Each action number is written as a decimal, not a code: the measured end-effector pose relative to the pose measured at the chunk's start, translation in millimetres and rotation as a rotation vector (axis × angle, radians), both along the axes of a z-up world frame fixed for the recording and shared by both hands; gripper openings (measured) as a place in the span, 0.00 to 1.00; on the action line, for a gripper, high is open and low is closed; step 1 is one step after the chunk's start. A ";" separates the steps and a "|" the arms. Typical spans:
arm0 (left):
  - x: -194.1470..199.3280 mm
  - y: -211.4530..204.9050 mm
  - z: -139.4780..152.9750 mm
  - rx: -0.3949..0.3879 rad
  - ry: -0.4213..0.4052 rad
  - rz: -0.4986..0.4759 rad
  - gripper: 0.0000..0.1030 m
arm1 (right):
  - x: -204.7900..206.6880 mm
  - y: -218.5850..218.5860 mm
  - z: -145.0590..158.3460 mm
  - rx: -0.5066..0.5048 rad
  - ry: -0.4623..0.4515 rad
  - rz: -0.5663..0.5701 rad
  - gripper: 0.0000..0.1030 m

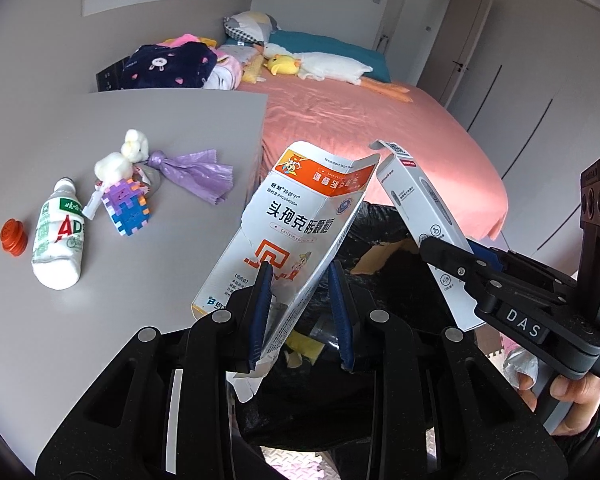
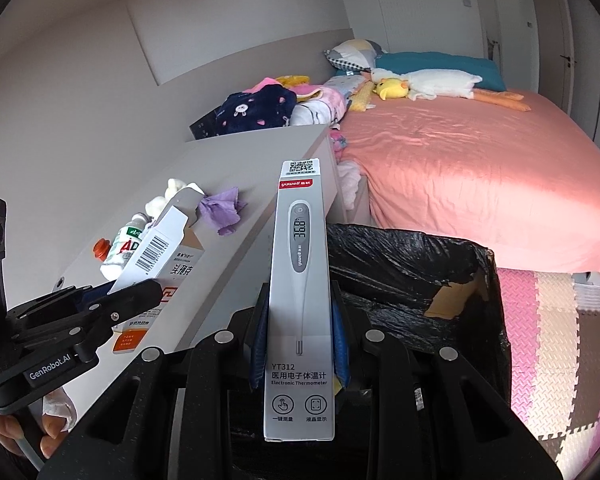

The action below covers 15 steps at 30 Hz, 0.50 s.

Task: Collect trash
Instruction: 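Carry the carton and thermometer box over the trash bin with both tools, then open the left tool over the bin while the right tool opens too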

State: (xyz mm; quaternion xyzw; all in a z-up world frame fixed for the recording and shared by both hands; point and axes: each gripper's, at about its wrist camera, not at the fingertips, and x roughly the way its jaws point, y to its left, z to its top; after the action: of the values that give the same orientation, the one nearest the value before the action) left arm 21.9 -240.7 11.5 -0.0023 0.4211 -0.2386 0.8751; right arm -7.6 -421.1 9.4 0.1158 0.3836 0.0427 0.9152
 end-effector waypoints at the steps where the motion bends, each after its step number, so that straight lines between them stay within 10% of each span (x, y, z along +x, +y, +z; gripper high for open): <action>1: 0.2 -3.5 -1.0 0.001 0.002 -0.007 0.28 | -0.8 -3.9 -0.3 0.000 0.001 -0.010 0.28; 15: 5.4 -44.7 -18.6 0.000 0.055 -0.118 0.28 | -6.7 -42.6 -14.8 0.000 0.034 -0.116 0.28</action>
State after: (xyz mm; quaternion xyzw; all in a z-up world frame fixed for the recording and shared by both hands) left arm 27.3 -285.4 -7.2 0.0159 0.4442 -0.2896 0.8477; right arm -14.3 -463.7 -5.4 0.1386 0.3916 -0.0122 0.9095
